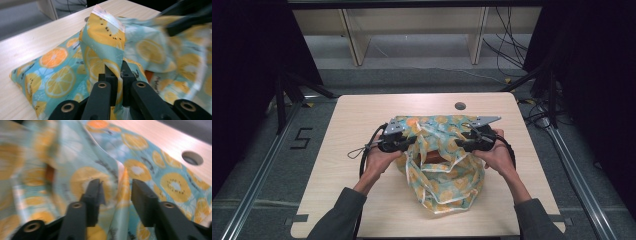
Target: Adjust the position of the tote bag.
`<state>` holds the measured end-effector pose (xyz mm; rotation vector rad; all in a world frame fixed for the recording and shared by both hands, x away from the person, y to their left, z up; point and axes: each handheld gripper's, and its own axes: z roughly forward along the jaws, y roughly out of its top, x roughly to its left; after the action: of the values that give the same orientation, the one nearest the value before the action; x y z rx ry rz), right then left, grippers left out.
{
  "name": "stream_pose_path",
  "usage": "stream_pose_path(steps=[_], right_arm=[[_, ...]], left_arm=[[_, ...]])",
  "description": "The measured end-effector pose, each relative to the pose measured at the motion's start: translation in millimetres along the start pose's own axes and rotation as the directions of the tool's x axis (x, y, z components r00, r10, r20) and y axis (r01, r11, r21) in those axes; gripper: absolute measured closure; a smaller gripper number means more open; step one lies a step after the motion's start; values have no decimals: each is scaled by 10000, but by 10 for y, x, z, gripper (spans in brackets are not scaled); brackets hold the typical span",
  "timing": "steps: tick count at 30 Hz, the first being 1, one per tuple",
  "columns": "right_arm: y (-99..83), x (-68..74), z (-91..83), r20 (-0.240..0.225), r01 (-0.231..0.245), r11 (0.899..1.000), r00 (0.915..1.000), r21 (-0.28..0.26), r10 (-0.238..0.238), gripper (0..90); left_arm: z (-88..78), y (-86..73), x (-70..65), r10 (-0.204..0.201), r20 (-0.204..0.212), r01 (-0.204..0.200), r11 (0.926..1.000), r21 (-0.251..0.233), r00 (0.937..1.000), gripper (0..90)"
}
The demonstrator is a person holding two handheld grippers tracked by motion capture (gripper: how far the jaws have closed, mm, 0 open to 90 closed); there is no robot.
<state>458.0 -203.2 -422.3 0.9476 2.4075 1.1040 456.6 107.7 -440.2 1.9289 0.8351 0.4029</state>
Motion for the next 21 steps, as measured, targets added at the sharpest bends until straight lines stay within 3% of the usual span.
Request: stream_pose_path(steps=[2, 5, 6, 7, 8, 9, 10, 11, 12, 14, 15, 16, 18, 20, 21], right_arm=[[79, 77, -126, -219, 76, 9984, 9997, -568, -88, 544], [179, 258, -255, -840, 257, 9969, 9960, -738, -319, 535], [201, 328, -267, -1172, 445, 9958, 9917, -799, -537, 536], [216, 414, -264, -1469, 627, 9955, 9865, -703, -726, 536], [227, 518, -229, -1746, 1005, 9932, 9785, -591, -1094, 538], [224, 575, -198, -1592, 1201, 9918, 9792, -435, -1256, 541], [218, 650, -164, -1683, 1263, 9920, 9777, -80, -1258, 545], [201, 704, -113, -1758, 1258, 9920, 9765, -61, -1249, 551], [166, 770, -40, -1944, 1379, 9898, 9725, 363, -1284, 551], [52, 877, 143, -1889, 1462, 9833, 9741, 1086, -1239, 541], [52, 877, 143, -1889, 1462, 9833, 9741, 1086, -1239, 541], [-41, 900, 259, -1788, 1899, 9667, 9710, 1718, -1590, 532], [-92, 950, 342, -1786, 1743, 9622, 9742, 2091, -1376, 519], [-141, 963, 440, -1638, 1872, 9585, 9745, 2149, -1536, 508], [-169, 936, 484, -1686, 2107, 9473, 9704, 2412, -1729, 504]], left_arm=[[29, -5, 39, -99, 40, 98, 9999, 39, 9999, 878], [38, -11, 78, -220, 113, 218, 9996, 175, 9997, 874], [42, -9, 75, -249, 160, 246, 9995, 181, 9996, 874], [33, 0, 84, -4, 236, -5, 9992, 390, 9997, 873], [47, 2, 66, -191, 238, 186, 9996, 210, 9995, 871], [44, 5, 56, -193, 181, 189, 9996, 213, 9996, 870], [43, 4, 47, -226, 203, 222, 9996, 198, 9995, 870], [38, 11, 38, -156, 286, 149, 9996, 241, 9995, 868], [36, 16, 28, -139, 320, 132, 9996, 233, 9994, 867], [31, 24, 25, -52, 377, 42, 9996, 279, 9993, 862], [31, 24, 25, -52, 377, 42, 9996, 279, 9993, 861], [27, 23, 23, -73, 389, 61, 9995, 304, 9992, 857], [23, 29, 28, -103, 360, 96, 9998, 201, 9993, 855], [15, 26, 40, -141, 359, 132, 9996, 259, 9993, 854], [9, 23, 37, -242, 419, 228, 9991, 344, 9988, 853]])
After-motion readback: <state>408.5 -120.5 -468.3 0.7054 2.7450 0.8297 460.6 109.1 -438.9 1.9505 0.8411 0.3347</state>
